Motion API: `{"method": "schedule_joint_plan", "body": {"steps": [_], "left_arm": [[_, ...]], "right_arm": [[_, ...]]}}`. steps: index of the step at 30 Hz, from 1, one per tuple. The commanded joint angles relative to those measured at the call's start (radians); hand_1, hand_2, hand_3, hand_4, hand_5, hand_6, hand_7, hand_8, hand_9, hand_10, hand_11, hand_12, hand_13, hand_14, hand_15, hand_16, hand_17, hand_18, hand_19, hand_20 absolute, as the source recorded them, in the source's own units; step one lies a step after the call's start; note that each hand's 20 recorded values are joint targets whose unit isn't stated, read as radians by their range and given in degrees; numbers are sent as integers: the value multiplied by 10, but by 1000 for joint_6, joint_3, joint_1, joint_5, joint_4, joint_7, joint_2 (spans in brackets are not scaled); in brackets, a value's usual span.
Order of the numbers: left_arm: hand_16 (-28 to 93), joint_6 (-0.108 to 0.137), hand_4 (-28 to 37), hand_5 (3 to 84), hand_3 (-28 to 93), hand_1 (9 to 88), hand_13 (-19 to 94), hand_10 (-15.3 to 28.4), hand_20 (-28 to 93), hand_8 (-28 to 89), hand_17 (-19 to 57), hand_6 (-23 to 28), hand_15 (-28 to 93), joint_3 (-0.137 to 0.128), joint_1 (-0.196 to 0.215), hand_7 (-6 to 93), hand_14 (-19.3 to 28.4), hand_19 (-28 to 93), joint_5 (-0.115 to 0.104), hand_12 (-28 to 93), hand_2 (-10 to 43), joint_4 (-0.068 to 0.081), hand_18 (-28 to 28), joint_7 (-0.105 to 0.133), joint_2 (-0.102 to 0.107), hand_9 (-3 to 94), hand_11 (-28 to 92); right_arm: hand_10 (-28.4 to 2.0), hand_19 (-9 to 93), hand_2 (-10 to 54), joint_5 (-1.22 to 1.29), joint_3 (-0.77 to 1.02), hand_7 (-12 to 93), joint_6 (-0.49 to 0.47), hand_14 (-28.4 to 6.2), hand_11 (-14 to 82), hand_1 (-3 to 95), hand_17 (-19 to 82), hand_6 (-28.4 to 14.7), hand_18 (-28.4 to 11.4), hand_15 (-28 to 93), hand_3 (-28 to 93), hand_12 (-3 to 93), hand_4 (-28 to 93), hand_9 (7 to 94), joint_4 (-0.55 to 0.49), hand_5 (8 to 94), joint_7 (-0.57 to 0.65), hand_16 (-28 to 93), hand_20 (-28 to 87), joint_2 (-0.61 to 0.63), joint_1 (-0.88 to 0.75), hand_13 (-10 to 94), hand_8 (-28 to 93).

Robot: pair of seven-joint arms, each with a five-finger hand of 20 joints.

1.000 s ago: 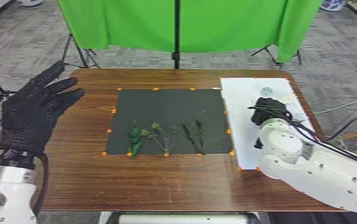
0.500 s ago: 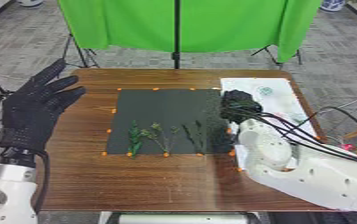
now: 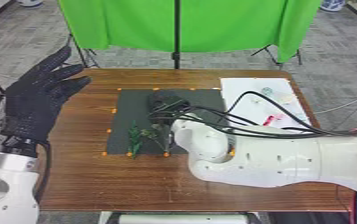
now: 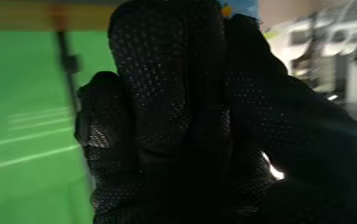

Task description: Arrange flowers

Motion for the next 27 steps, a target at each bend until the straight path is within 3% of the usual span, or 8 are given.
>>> {"method": "schedule_joint_plan", "body": {"steps": [1,4,5,13,17,19,23,27], "left_arm": [[-104,-15,-283,336,771,202,240,188,105,-82,-83,77,545,44,-115,112,270,563,2,111,80,26,223,5,57,304,261],[-105,-15,-283,336,770,202,239,188,105,-83,-83,77,545,61,-154,112,269,564,0,111,80,32,224,1,72,304,260],[-105,-15,-283,336,770,202,239,188,104,-83,-83,77,545,78,-174,112,269,564,-4,111,80,39,224,25,87,304,261],[-105,1,-283,336,772,202,239,188,102,-83,-83,78,545,111,-218,112,270,566,-8,111,79,31,227,33,100,305,261],[-105,-5,-283,336,772,202,239,187,102,-82,-83,77,544,160,-277,112,270,568,-3,111,79,42,228,17,88,303,261],[-105,7,-283,336,771,202,239,187,101,-83,-82,78,544,176,-291,112,271,568,-8,110,79,41,228,26,89,304,261],[-104,33,-283,337,769,204,241,187,99,-82,-80,77,540,194,-307,110,270,567,-9,110,79,37,228,22,84,305,258],[-103,30,-283,337,770,204,242,187,99,-81,-80,77,538,199,-304,109,270,567,-10,111,79,35,229,34,86,306,256]], "right_arm": [[-65,932,-95,49,-44,234,75,-47,192,554,510,10,-149,520,739,286,-283,937,7,817,5,197,217,-175,84,857,33],[-65,932,-95,66,-86,234,102,-47,197,551,509,12,-149,522,740,284,-283,937,19,816,30,198,222,-214,119,858,31],[-66,932,-95,72,-130,235,133,-47,200,551,509,13,-150,523,740,282,-283,937,28,816,46,198,224,-234,162,858,31],[-69,932,-95,150,-130,229,91,-45,224,547,501,26,-152,527,725,265,-283,937,68,813,53,199,242,-268,154,857,18],[-63,932,-95,191,-126,224,88,-44,235,543,496,33,-155,528,716,258,-283,937,88,811,60,199,247,-278,152,858,12],[-63,932,-95,193,-134,221,71,-43,247,542,495,35,-156,530,708,248,-283,937,97,811,60,199,251,-286,158,857,7],[-63,932,-95,186,-129,216,48,-41,269,537,491,37,-156,532,700,223,-283,937,120,811,48,200,256,-300,146,857,4],[-64,932,-95,183,-160,211,56,-41,279,534,490,39,-156,533,691,206,-283,937,134,811,69,200,259,-318,160,857,1]]}}
